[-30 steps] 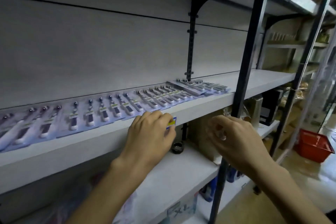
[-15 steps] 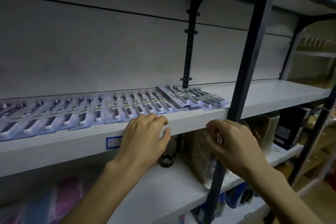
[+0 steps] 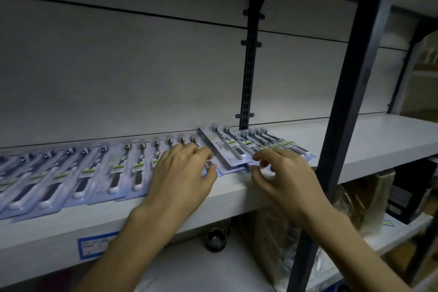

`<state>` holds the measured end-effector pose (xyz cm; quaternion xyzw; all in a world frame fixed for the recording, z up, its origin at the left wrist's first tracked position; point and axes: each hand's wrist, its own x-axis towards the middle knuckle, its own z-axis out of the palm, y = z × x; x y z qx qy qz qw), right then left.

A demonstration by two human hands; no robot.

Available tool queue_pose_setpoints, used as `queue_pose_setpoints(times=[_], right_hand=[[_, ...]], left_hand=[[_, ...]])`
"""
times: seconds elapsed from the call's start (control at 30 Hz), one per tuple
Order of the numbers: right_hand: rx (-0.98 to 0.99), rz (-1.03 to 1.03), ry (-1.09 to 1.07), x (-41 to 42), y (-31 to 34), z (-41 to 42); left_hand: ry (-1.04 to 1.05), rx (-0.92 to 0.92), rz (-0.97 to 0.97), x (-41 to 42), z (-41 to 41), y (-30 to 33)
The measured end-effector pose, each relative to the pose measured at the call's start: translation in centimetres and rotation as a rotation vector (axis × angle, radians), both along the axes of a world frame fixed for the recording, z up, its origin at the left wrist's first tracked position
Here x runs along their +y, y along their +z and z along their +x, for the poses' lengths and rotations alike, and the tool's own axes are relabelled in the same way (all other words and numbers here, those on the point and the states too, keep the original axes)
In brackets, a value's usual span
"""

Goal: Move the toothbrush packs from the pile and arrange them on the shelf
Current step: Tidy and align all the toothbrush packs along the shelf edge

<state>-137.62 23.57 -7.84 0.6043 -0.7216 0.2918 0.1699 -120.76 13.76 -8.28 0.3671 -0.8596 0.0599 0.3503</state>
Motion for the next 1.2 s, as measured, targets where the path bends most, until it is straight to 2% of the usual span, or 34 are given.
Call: queue_pose_setpoints(times=[0.33, 0.53, 0.67, 0.9, 1.2], right_hand=[[0.01, -0.089, 0.083, -6.2, 0.8, -3.2], [-0.083, -0.057, 0.093, -6.9, -0.5, -4.6], [-0.054, 0.019, 0.154, -7.0, -0.6, -4.5], [-0.074, 0.166, 0.25, -7.0, -0.5, -4.9], [-0.136, 0.118, 0.267, -7.3, -0.8, -5.0]], left_hand=[[0.16, -0.11, 0.089, -2.5, -2.8, 0.2], [0.113, -0.173, 0.198, -2.8, -2.9, -0.4], [0.083, -0.141, 0.234, -2.4, -3.0, -0.2], [0.146, -0.105, 0.235, -1.8, -3.1, 0.0], [0.285, -0.06, 0.204, -1.2, -3.0, 0.4]])
